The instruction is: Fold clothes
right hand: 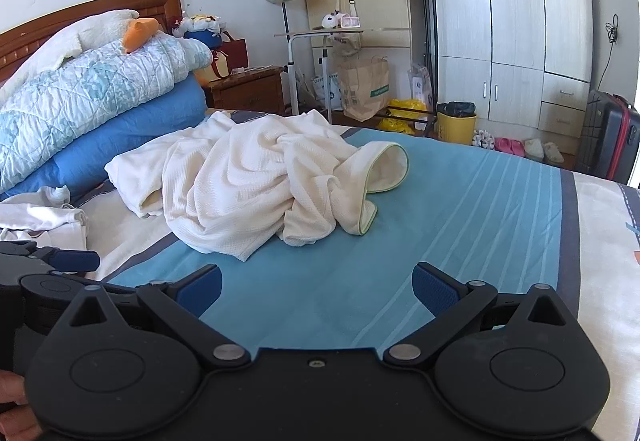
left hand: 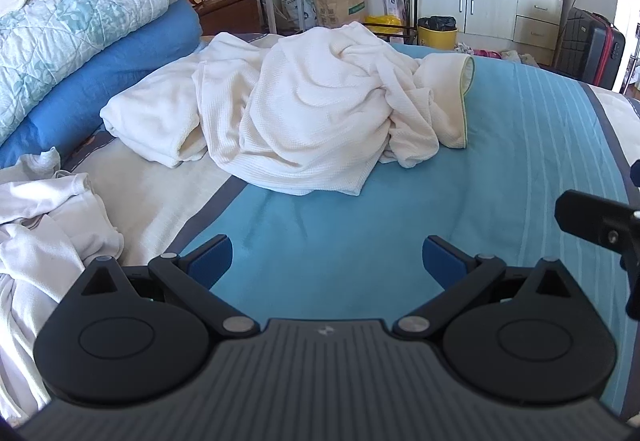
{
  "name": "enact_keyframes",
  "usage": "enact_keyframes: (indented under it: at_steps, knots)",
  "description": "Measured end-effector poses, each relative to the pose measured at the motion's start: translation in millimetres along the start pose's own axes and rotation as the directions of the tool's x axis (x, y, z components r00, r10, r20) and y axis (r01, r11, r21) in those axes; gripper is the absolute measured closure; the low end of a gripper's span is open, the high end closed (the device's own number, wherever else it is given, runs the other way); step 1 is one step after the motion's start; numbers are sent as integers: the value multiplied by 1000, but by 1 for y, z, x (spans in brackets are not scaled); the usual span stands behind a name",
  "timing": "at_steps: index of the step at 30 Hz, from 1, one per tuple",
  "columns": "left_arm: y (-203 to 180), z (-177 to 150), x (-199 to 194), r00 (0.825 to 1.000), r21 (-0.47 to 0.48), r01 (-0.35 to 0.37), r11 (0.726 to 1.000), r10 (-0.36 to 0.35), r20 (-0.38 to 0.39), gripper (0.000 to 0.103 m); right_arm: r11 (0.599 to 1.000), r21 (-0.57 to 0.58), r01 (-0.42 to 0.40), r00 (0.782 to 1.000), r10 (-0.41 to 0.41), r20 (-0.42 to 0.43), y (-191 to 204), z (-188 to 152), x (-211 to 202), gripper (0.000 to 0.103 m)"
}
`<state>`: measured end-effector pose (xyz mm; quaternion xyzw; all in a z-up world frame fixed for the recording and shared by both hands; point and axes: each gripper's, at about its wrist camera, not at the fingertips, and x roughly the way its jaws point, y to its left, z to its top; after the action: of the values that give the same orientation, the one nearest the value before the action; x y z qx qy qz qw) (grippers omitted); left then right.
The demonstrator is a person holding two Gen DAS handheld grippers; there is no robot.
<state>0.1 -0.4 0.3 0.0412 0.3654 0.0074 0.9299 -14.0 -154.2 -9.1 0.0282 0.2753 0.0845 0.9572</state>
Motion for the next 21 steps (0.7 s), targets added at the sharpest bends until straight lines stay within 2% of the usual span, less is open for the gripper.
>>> enact_keyframes:
  at_steps: [7, 21]
  knots:
    - [-2, -4, -3, 1000, 6, 1, 1000, -1, 17, 0, 1000, 23, -5, 1000, 5, 1, -7, 1, 2, 0]
    - [0, -2, 1, 1000, 13, 18, 1000, -18, 3, 0, 1000, 23, 9, 1000, -9, -5, -6, 0, 4, 0]
